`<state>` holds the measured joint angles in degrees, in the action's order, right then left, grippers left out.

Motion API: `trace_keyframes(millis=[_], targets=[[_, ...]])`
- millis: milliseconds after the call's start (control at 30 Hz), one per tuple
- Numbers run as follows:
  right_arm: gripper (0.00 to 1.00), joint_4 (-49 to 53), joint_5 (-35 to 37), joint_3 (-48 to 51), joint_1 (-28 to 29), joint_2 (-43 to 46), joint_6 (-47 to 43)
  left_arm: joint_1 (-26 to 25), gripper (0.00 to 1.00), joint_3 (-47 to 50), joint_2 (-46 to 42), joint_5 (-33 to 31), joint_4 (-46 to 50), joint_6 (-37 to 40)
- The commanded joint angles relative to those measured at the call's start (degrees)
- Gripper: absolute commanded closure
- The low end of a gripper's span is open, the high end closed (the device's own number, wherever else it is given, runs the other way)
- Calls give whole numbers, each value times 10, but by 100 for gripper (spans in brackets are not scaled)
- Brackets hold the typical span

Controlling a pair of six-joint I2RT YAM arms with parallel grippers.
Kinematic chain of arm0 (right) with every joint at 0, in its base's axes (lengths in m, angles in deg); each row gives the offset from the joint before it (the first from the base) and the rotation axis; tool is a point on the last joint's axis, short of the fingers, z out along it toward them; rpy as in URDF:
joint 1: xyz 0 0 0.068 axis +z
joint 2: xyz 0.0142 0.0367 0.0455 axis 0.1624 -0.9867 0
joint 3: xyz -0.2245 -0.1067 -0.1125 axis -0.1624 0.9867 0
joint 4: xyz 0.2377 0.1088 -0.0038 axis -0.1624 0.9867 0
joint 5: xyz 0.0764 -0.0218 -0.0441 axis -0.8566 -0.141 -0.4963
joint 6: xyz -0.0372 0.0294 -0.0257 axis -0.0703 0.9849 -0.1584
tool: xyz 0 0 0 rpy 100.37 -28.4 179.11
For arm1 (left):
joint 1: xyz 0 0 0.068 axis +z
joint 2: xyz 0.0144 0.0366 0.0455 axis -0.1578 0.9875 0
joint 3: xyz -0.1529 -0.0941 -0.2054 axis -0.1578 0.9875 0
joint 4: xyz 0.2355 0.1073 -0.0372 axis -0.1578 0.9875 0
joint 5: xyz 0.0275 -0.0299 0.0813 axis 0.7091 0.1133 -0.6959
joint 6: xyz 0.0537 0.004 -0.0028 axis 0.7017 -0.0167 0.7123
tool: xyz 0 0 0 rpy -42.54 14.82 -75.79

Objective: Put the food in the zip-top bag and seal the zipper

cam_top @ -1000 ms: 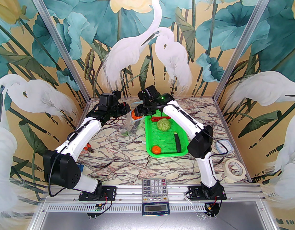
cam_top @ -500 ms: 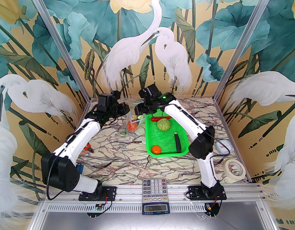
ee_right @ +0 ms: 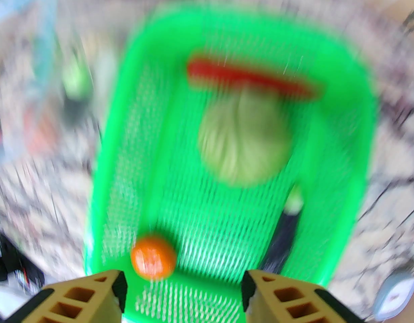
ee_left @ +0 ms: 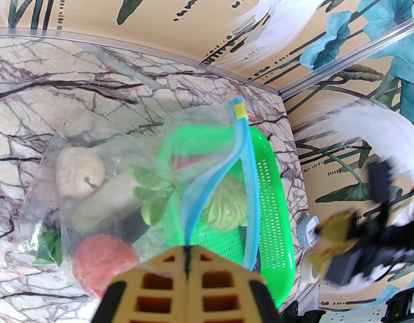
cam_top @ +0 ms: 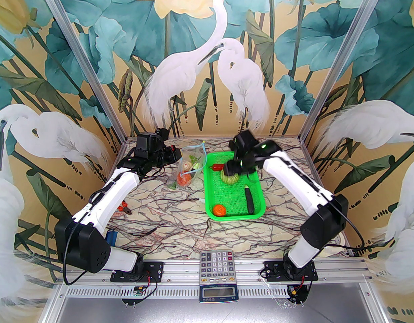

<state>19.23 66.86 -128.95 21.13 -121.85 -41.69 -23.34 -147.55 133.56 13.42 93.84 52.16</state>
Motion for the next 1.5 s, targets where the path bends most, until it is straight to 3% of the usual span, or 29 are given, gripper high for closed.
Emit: trace_keyframes(millis=[0,433,1167,1333,1467], targets=[[36,17,-93,56,17,26,5,-2,100,5,-7,-2,13,13],[31,-42,-127,133,62,-43,15,-2,100,0,-4,4,23,16],[29,-98,-69,88,87,-176,4,-2,100,-7,-9,3,54,26],[37,-94,6,85,87,-173,34,-2,100,-7,-9,4,55,27],[51,-105,29,87,86,-162,49,-2,100,-7,-9,4,52,26]])
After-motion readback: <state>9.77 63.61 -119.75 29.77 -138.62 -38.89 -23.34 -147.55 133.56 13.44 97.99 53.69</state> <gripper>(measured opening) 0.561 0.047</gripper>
